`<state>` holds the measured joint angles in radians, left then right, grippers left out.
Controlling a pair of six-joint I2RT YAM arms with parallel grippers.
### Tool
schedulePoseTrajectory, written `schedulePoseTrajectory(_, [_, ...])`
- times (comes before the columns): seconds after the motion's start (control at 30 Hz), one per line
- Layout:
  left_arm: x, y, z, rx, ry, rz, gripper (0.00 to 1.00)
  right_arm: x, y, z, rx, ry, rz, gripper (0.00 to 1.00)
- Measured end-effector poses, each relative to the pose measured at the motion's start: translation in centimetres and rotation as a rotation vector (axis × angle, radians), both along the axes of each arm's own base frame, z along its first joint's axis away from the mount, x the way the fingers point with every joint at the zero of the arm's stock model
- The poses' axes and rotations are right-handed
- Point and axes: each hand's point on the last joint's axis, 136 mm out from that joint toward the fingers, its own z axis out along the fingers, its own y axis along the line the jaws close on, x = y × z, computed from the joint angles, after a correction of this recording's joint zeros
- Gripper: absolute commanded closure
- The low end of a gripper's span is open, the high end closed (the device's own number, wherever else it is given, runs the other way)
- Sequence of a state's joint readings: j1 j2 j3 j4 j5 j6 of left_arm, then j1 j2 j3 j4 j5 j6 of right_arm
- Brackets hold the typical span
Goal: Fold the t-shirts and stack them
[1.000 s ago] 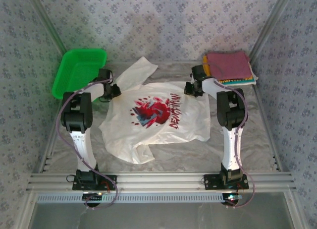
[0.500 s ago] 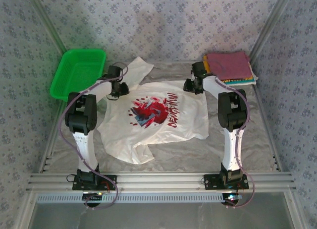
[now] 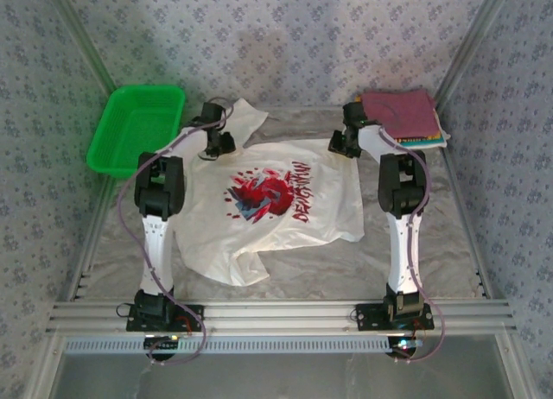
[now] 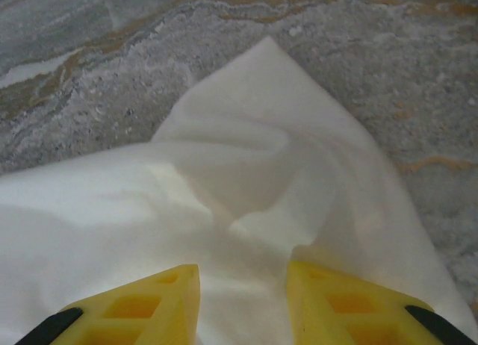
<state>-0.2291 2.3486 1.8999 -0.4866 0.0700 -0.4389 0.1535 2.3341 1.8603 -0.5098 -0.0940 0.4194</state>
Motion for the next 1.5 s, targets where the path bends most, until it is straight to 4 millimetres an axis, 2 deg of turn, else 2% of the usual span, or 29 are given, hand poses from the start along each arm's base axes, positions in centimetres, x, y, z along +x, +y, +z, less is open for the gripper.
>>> schedulePoseTrajectory(0.13, [2.3, -0.5, -0.6, -0.014, 0.006, 0.002, 0.72, 1.4, 0.1, 0.0, 0.042, -0.009, -0.032, 0.63])
schedulePoseTrajectory(0.2, [4.1, -1.0, -0.2, -0.026, -0.016, -0.002, 0.71, 2.2, -0.2, 0.1, 0.065, -0.017, -0.054, 0.63])
schedulePoseTrajectory(0.3, [7.1, -1.8, 0.1, -0.053, -0.061, -0.012, 0.70, 3.4, -1.1, 0.2, 0.099, -0.028, -0.097, 0.62])
schedulePoseTrajectory(0.4, [8.9, -2.6, 0.2, -0.080, -0.108, -0.023, 0.70, 4.9, -2.1, 0.5, 0.134, -0.051, -0.130, 0.60])
schedulePoseTrajectory(0.53, [9.2, -2.6, 0.7, -0.112, -0.114, -0.020, 0.55, 6.3, -2.6, 1.5, 0.157, -0.085, -0.116, 0.56])
schedulePoseTrajectory(0.67, [9.2, -2.7, 2.2, -0.124, -0.127, -0.029, 0.51, 7.1, -2.0, 4.8, 0.168, -0.142, -0.065, 0.52])
schedulePoseTrajectory(0.73, [8.7, -2.5, 4.2, -0.117, -0.132, -0.038, 0.53, 6.6, -1.6, 6.9, 0.163, -0.167, -0.041, 0.49])
schedulePoseTrajectory(0.77, [8.3, -2.5, 6.0, -0.111, -0.145, -0.048, 0.53, 5.9, -1.4, 8.2, 0.159, -0.180, -0.028, 0.48])
schedulePoseTrajectory(0.83, [7.3, -2.3, 10.0, -0.089, -0.180, -0.067, 0.48, 4.1, -0.9, 11.3, 0.151, -0.213, -0.001, 0.44])
schedulePoseTrajectory(0.9, [5.0, -2.3, 14.9, -0.066, -0.230, -0.092, 0.40, 1.3, -0.3, 14.9, 0.133, -0.267, 0.032, 0.42])
schedulePoseTrajectory(0.93, [3.1, -2.5, 17.3, -0.065, -0.264, -0.110, 0.38, -0.6, 0.2, 17.2, 0.123, -0.306, 0.051, 0.42])
schedulePoseTrajectory(0.97, [0.6, -2.7, 20.0, -0.071, -0.315, -0.126, 0.37, -2.4, 0.8, 19.0, 0.114, -0.349, 0.072, 0.42])
schedulePoseTrajectory(1.03, [-4.6, -2.8, 23.7, -0.095, -0.413, -0.142, 0.36, -6.3, 1.8, 21.9, 0.096, -0.429, 0.110, 0.41])
schedulePoseTrajectory(1.07, [-7.8, -2.7, 25.3, -0.116, -0.467, -0.148, 0.36, -8.1, 2.3, 22.6, 0.090, -0.461, 0.132, 0.41])
schedulePoseTrajectory(1.13, [-12.8, -1.7, 26.7, -0.145, -0.555, -0.140, 0.36, -11.6, 3.3, 22.6, 0.059, -0.502, 0.177, 0.38])
schedulePoseTrajectory(1.2, [-16.3, 0.0, 25.1, -0.146, -0.581, -0.103, 0.37, -14.7, 3.9, 20.4, 0.012, -0.496, 0.215, 0.37])
schedulePoseTrajectory(1.23, [-17.6, 0.9, 23.5, -0.137, -0.572, -0.082, 0.37, -16.2, 4.0, 18.7, -0.015, -0.475, 0.232, 0.37])
schedulePoseTrajectory(1.3, [-20.1, 2.6, 18.7, -0.100, -0.498, -0.039, 0.38, -19.2, 4.1, 14.6, -0.070, -0.412, 0.275, 0.36])
schedulePoseTrajectory(1.37, [-22.4, 3.7, 12.5, -0.054, -0.359, -0.017, 0.38, -21.7, 3.8, 11.3, -0.116, -0.353, 0.307, 0.35])
schedulePoseTrajectory(1.4, [-24.1, 4.3, 9.4, -0.034, -0.275, -0.006, 0.38, -22.7, 3.5, 10.0, -0.135, -0.332, 0.319, 0.33])
schedulePoseTrajectory(1.43, [-25.5, 4.8, 7.3, -0.020, -0.212, 0.003, 0.37, -23.6, 3.3, 9.1, -0.150, -0.316, 0.326, 0.32])
schedulePoseTrajectory(1.5, [-28.4, 5.6, 4.1, -0.008, -0.115, 0.025, 0.37, -24.7, 2.9, 8.0, -0.168, -0.301, 0.328, 0.32])
